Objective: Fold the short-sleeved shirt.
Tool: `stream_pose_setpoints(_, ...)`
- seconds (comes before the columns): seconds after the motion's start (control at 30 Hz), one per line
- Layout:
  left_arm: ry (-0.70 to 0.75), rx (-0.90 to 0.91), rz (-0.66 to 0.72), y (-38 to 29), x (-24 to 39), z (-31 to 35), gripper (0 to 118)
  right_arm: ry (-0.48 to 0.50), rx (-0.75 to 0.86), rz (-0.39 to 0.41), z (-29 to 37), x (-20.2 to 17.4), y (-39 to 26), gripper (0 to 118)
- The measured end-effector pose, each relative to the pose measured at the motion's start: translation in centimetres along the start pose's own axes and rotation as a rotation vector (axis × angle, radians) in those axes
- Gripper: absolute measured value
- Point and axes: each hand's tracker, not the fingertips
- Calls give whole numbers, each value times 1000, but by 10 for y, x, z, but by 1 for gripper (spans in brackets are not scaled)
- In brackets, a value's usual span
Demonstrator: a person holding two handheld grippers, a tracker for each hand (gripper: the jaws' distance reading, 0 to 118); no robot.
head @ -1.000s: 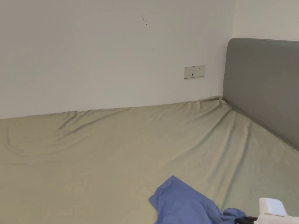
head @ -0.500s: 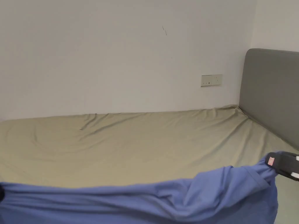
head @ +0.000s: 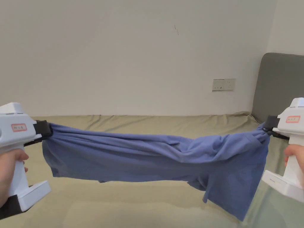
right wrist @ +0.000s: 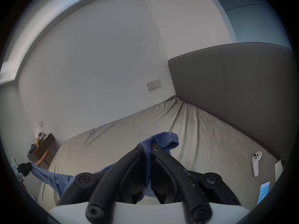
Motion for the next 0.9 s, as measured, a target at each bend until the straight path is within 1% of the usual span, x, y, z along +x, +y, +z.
stream_pose_setpoints(0.03, 18, 0, -23, 2, 3, -9, 2, 1, 11, -15, -7, -2, 4, 5)
stream_pose_setpoints(0.07, 27, 4, -50, 2, 7, -20, 2, 0, 17, -7, -16, -5, 8, 5)
stream_pose_setpoints(0.13, 70, -26, -115, -1, 14, -42, 2, -34, 7, 71, -33, -13, 7, 5)
stream_pose_setpoints(0.2, 86, -34, -170, -13, 15, -63, 2, -52, -19, 121, -52, -16, -4, 5)
stream_pose_setpoints(0.23, 107, -75, -162, -19, 14, -71, 2, -56, -54, 133, -60, -16, -11, 5)
stream_pose_setpoints(0.27, 89, -87, -143, -29, 9, -78, 2, -37, -69, 122, -67, -12, -22, 5)
stream_pose_setpoints(0.3, 87, -115, -137, -42, 2, -84, 2, -55, -112, 141, -74, -7, -35, 5)
stream_pose_setpoints(0.33, 96, -151, -124, -55, -4, -89, 2, -65, -140, 143, -81, 0, -48, 5)
stream_pose_setpoints(0.4, 103, -224, -131, -88, -18, -94, 2, -122, -221, 162, -90, 15, -81, 5)
stream_pose_setpoints(0.43, 87, -254, -136, -103, -25, -94, 2, -125, -236, 176, -91, 21, -97, 5)
stream_pose_setpoints(0.47, 95, -297, -127, -120, -33, -93, 2, -109, -251, 189, -87, 28, -115, 5)
stream_pose_setpoints(0.53, 86, -367, -97, -150, -48, -85, 2, -81, -335, 203, -79, 42, -147, 5)
stream_pose_setpoints(0.57, 82, -376, -77, -166, -56, -79, 2, -70, -355, 176, -70, 51, -161, 5)
stream_pose_setpoints(0.6, 80, -424, -69, -179, -63, -73, 2, -75, -379, 162, -60, 60, -175, 5)
stream_pose_setpoints(0.63, 75, -422, -51, -190, -69, -62, 2, -66, -397, 140, -49, 65, -185, 5)
stream_pose_setpoints(0.7, 69, -442, -45, -207, -77, -35, 2, -63, -401, 143, -23, 79, -203, 5)
stream_pose_setpoints(0.8, 40, -409, -1, -223, -93, 8, 2, -17, -415, 164, 29, 85, -222, 5)
stream_pose_setpoints(0.83, 43, -418, -14, -226, -98, 17, 2, -14, -409, 165, 44, 88, -226, 5)
stream_pose_setpoints(0.9, 16, -410, -24, -232, -104, 54, 2, -13, -398, 159, 80, 96, -232, 5)
